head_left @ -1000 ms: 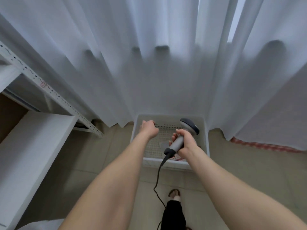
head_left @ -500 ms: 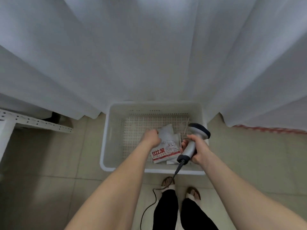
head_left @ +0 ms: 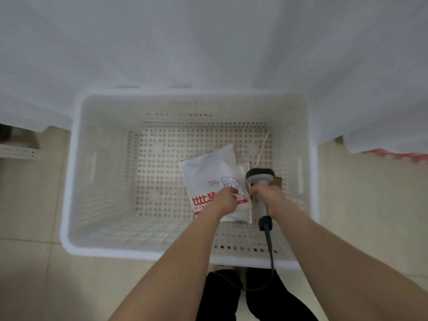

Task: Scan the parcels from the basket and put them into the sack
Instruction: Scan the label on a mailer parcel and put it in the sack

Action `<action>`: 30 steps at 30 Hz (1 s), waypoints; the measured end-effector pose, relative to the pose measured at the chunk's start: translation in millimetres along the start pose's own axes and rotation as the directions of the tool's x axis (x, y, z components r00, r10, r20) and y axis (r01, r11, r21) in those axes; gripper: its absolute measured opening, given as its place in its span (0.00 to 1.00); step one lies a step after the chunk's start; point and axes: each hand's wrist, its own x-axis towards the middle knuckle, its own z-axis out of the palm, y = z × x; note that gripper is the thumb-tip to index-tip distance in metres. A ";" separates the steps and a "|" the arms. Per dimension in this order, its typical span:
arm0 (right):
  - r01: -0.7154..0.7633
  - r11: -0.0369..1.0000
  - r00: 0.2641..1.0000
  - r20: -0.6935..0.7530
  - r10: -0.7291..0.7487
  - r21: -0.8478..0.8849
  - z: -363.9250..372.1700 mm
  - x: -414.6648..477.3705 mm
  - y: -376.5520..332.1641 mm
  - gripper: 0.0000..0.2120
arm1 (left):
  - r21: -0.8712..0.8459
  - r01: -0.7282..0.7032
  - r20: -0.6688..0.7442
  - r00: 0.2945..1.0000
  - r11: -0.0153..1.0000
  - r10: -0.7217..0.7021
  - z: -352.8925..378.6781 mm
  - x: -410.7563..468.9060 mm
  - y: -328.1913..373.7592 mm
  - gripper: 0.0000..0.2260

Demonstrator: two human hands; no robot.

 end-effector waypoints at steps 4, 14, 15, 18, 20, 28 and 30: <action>-0.003 0.995 0.992 -0.122 -0.009 -0.103 -4.6 41.5 3.8 0.26 | -0.089 -0.008 0.080 0.997 0.996 0.015 29.5 33.7 5.0 0.23; 0.081 0.924 0.987 0.098 -0.127 0.373 -3.0 59.7 8.6 0.03 | -0.501 0.197 0.163 0.978 0.843 -0.132 33.5 58.6 4.5 0.19; 0.038 0.898 0.981 0.156 -0.118 0.439 2.3 57.1 7.3 0.04 | -0.566 0.228 0.178 0.972 0.792 -0.152 30.4 57.9 3.4 0.17; -0.060 0.855 0.959 0.268 -0.094 0.515 27.7 40.8 0.6 0.07 | -0.794 0.242 0.207 0.970 0.558 -0.126 19.6 42.8 14.2 0.09; -0.060 0.860 0.957 0.274 -0.094 0.506 41.7 25.2 -8.4 0.12 | -0.803 0.204 0.129 0.977 0.560 -0.172 5.7 30.4 15.1 0.11; -0.039 0.932 0.998 0.063 0.017 0.361 17.2 35.8 -8.8 0.18 | -0.591 0.138 -0.073 0.972 0.795 -0.223 -29.4 39.6 -27.3 0.25; -0.061 0.918 0.997 0.064 0.039 0.392 16.7 50.1 -3.7 0.16 | -0.546 0.078 -0.057 0.990 0.834 -0.130 -16.3 60.1 -23.8 0.34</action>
